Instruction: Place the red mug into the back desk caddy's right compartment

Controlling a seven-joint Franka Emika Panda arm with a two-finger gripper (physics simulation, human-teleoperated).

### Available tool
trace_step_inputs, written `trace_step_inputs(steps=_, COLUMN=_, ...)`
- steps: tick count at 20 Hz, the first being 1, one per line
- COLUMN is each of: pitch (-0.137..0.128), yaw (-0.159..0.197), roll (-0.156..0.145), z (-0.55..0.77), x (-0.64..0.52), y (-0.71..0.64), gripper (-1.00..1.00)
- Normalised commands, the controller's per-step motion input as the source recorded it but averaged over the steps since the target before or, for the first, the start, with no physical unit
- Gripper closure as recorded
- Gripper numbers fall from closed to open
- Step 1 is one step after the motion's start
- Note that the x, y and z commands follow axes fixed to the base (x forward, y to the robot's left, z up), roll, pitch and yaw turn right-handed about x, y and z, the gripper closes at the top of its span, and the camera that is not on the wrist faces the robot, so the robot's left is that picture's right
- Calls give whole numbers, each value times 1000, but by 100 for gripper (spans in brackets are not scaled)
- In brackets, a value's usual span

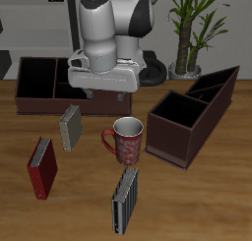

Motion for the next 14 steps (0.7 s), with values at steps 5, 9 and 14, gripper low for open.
trace_step_inputs(steps=5, pitch=15, yaw=-8, roll=8, z=-202, x=56, y=93, gripper=-100)
trace_step_inputs(steps=9, pitch=19, yaw=-23, roll=-8, z=-203, x=65, y=66, gripper=-100)
trace_step_inputs(steps=14, pitch=21, yaw=-19, roll=1, z=-193, x=87, y=107, gripper=-100)
